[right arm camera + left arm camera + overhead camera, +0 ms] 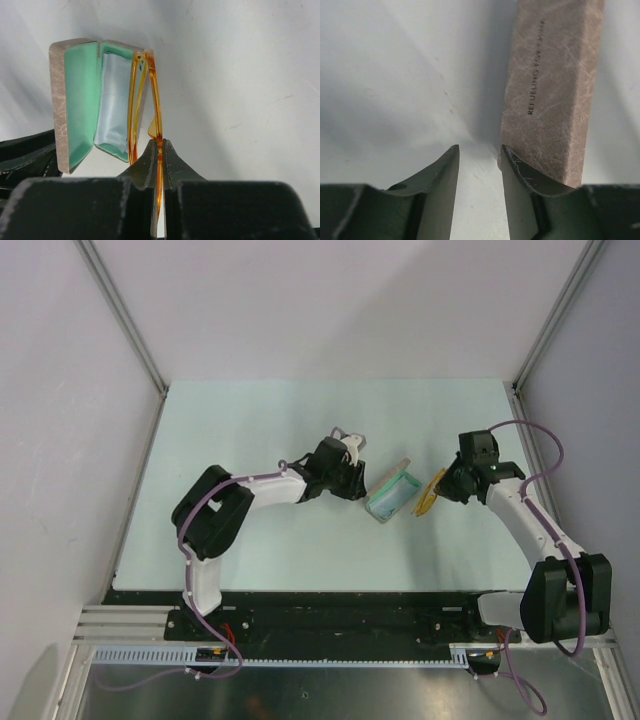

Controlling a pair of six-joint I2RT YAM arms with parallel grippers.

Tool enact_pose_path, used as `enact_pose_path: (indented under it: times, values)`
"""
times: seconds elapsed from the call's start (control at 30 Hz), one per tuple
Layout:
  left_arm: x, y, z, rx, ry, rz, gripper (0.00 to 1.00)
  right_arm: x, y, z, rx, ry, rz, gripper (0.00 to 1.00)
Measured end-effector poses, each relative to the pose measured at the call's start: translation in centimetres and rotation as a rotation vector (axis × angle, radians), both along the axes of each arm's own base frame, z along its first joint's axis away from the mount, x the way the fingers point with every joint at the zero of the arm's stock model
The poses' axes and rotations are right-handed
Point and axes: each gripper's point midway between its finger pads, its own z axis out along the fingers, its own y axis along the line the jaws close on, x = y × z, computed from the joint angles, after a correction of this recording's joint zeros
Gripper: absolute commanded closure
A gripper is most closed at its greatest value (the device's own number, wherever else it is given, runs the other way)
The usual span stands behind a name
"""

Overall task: Organize the sunglasses
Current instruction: Adjust the opened sunglasses case at the center of the board.

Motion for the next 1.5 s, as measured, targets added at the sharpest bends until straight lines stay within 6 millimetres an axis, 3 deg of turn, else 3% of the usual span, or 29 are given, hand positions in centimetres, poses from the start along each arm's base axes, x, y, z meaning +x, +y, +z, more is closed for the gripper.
enact_pose_path:
  times: [0.43, 0.6, 0.67, 0.8, 0.97, 1.27, 1.5]
  values:
    - [-3.8, -2.6, -0.2, -0.022, 0.031, -0.134, 0.59, -0.4, -0.1, -1.4, -0.061, 0.074, 0.08, 1.0]
    - [-4.9, -3.1, -0.4, -0.019, 0.034, -0.165, 0.58, 1.1, 1.2, -1.3, -0.122, 0.095, 0.158, 1.0]
    - [-5.0, -3.2, -0.5, -0.016, 0.033, -0.166, 0.53, 1.9, 1.8, -1.0, -0.149, 0.095, 0.186, 1.0]
    - [-4.6, -2.7, -0.9, 0.007, 0.023, -0.133, 0.51, 3.1, 3.1, -0.6, -0.219, 0.095, 0.238, 1.0]
    - [-3.6, -0.9, -1.9, 0.035, 0.033, -0.057, 0.5, 3.4, 4.0, -1.6, -0.304, 0.133, 0.301, 1.0]
    - [-1.0, 1.9, 0.1, 0.017, -0.002, 0.046, 0.48, 3.3, 5.1, -4.5, -0.426, 0.224, 0.386, 1.0]
    - [-1.0, 2.8, 0.1, 0.017, 0.001, 0.066, 0.48, 4.2, 5.8, -4.2, -0.469, 0.21, 0.398, 1.0]
